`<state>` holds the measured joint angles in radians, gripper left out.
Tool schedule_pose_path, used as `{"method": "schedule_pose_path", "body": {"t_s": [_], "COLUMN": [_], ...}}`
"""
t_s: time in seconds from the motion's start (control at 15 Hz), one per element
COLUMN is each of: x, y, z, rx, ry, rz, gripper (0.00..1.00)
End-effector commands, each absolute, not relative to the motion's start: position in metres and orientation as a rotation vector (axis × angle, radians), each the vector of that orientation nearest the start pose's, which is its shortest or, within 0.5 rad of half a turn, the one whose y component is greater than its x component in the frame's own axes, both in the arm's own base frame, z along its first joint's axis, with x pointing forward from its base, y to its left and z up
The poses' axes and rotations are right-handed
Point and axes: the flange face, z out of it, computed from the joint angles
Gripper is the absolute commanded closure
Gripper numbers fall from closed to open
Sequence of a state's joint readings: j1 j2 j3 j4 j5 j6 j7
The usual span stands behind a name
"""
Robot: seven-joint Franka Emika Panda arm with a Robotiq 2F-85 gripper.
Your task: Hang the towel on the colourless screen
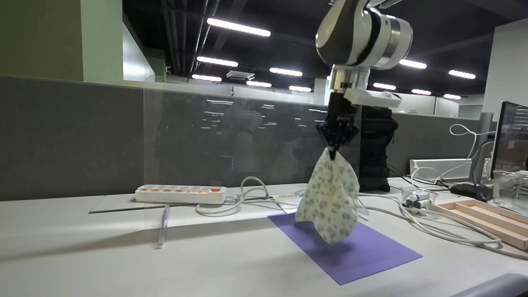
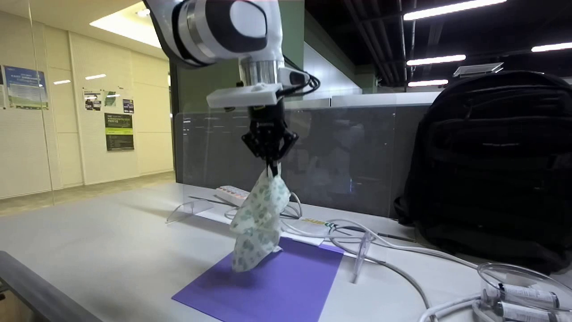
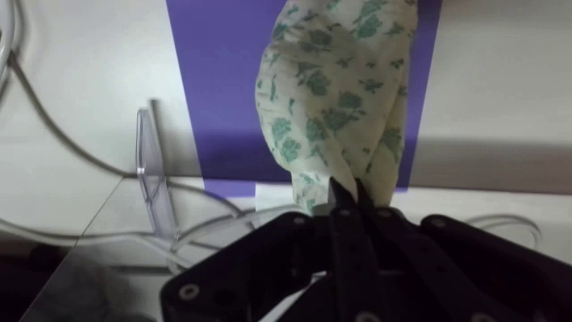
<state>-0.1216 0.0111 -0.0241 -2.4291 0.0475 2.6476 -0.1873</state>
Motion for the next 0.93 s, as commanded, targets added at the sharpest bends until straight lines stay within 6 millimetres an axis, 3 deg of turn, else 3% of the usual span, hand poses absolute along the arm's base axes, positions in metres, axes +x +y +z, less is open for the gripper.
{"method": "schedule_pose_path", "body": {"t_s": [0.0,0.07,0.13,0.27,0.33,0.6,0.87], "x": [0.516,0.520,0.514,0.516,0.516,0.512,0.535], "y": [-0.060,-0.056,-0.061,-0.056,-0.055,-0.040,-0.013], "z": [0.416,0.443,0.400,0.439,0.445,0.433,0.451], "rx": [-3.097,-3.077,-3.107,-3.087,-3.084,-3.082,-3.020], "ry": [0.092,0.100,0.041,0.049,0.049,0.206,0.423], "rz": [-0.505,-0.539,-0.496,-0.548,-0.557,-0.585,-0.781], "gripper": [0.99,0.99,0.98,0.98,0.98,0.99,0.99]}}
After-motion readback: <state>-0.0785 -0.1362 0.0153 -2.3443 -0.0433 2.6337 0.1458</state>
